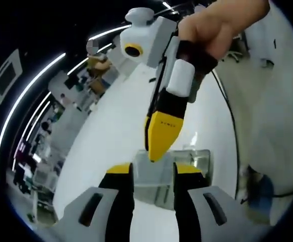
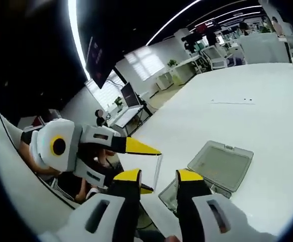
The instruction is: Insert the divider into the dual guide fixture by aligning both edges with the guide slots and pushing it downward to the bottom, including one-sided entry, uneven engagement, binding, and posture correction.
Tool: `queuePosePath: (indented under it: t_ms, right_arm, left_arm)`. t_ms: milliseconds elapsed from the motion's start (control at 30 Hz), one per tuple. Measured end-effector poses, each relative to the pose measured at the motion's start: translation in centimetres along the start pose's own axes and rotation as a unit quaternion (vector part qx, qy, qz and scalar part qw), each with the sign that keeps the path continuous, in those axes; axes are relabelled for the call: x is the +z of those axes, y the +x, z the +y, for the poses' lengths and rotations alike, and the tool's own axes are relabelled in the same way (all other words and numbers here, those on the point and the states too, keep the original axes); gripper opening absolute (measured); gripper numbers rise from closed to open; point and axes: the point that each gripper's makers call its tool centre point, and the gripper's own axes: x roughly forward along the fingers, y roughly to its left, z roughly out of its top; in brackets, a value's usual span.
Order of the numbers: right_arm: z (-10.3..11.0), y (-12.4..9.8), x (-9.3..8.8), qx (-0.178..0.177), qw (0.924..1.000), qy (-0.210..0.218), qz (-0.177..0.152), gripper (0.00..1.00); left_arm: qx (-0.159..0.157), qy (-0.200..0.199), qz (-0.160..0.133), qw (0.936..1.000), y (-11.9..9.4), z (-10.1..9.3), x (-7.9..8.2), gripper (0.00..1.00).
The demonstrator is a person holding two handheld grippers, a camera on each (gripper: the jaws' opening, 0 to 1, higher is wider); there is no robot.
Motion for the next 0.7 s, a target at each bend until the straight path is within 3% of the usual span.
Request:
queuePosePath:
  t_ms: [700]
  right_arm:
    - [0.2,0.3,-1.1,0.013,0.9996,0.013,0.021,0.06]
  left_arm:
    - [0.011,0.031,-0.004,0.9994,0.0,0.2,0.3,0.26]
